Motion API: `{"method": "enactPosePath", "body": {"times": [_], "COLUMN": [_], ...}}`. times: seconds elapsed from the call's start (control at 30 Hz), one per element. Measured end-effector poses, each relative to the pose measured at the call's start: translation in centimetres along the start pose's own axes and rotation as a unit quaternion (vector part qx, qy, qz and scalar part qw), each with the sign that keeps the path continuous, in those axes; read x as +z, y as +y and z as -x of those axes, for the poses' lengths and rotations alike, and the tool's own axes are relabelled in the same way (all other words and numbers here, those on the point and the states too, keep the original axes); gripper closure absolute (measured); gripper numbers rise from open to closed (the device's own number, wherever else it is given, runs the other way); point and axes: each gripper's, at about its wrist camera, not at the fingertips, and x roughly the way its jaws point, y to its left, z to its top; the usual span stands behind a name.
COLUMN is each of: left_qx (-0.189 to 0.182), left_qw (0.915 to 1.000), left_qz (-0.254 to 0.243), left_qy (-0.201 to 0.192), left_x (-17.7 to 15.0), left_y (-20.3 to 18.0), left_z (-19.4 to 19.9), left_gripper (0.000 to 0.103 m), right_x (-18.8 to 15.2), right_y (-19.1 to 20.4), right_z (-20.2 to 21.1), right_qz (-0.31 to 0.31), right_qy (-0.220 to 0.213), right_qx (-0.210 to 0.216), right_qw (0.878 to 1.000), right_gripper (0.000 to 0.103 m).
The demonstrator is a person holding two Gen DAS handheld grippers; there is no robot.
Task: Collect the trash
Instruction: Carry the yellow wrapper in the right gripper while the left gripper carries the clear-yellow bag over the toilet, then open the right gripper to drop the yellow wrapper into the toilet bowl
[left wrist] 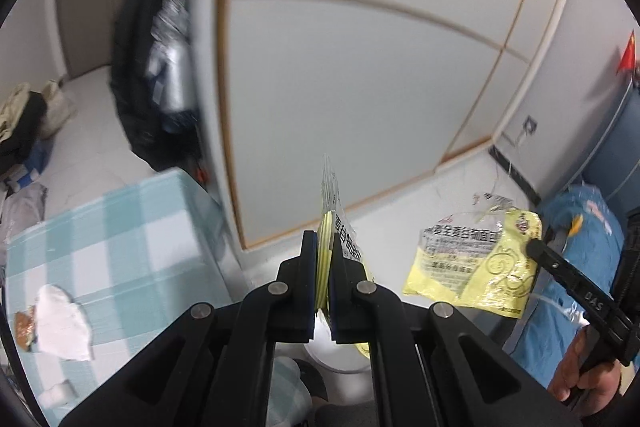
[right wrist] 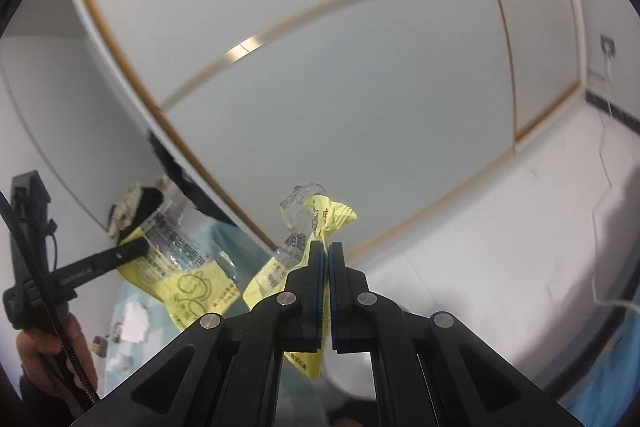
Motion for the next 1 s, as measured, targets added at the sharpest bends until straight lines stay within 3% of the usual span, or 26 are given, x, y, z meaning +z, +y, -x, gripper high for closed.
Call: {"method": "enactPosePath", "body": {"times": [0.4, 0.8, 0.9, 1.0], "left_qx": [-0.021, -0.027, -0.025, -0.025], "left_qw": [0.9928, 0.9821, 0.9802, 0.9782], "left_qz": [-0.011, -0.008, -0.013, -0.013], "left_qy": [0.117, 0.186, 0.196, 0.206], "left_x": [-2.4, -3.6, -3.9, -4.2], "left_y": [-1.5, -1.7, -2.0, -2.0], "left_z": [-9.7, -14.3, -15.1, -15.8], "left_gripper": [0.102, 0.102, 0.102, 0.102], "right_x": [-5.2, -9.1, -9.5, -9.6], "right_y": [-6.7, -8.7, -8.7, -8.9], "right_z": [-9.8, -17.4, -17.9, -17.7], "right_qz": [-0.056, -0.068, -0.069, -0.074], "right_qy": [0.133, 0.249, 0.262, 0.263], "right_qx": [-0.043, -0.052, -0.045, -0.037], "right_qw": [0.989, 0.965, 0.962, 0.961], "right_gripper": [0.101, 0.097, 0.089, 0.069]}}
